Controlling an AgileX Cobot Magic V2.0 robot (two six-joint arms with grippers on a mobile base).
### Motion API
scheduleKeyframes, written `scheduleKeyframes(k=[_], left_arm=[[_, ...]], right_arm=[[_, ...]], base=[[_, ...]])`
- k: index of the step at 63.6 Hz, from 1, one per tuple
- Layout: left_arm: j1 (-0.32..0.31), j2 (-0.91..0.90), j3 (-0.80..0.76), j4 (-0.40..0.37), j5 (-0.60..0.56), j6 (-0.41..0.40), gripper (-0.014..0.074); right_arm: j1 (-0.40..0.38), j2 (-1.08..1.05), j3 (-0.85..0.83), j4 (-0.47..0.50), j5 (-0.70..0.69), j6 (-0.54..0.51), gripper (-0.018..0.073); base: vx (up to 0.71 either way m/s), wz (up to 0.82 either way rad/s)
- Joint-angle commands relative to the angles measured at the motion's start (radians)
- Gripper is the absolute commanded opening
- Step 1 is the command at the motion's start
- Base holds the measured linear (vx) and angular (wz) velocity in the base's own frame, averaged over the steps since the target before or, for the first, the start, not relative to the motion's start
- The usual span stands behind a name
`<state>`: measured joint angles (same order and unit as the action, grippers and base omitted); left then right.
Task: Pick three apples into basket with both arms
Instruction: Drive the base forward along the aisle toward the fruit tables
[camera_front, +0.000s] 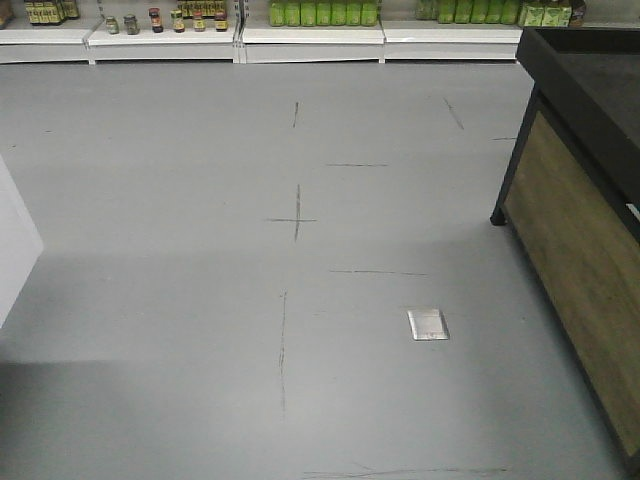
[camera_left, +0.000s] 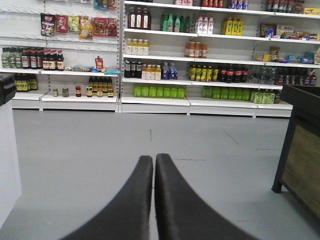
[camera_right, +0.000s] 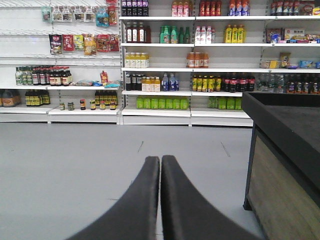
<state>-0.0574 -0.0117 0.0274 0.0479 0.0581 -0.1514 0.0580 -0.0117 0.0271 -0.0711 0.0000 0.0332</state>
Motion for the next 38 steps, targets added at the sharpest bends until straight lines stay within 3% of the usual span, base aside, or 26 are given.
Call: scheduleKeyframes(k=[1,38], left_arm=[[0.000,-0.016,0.003,-0.008,-0.070,-0.006,-0.0006],[0.000,-0.016,0.003,-0.008,-0.070,-0.006,-0.0006]], right_arm=[[-0.009,-0.013,0.014,-0.011,-0.076,-0.007,-0.0008],[-0.009,-0.013,0.014,-0.011,-0.076,-0.007,-0.0008]], base=[[0.13,0.11],[0.14,0.06]])
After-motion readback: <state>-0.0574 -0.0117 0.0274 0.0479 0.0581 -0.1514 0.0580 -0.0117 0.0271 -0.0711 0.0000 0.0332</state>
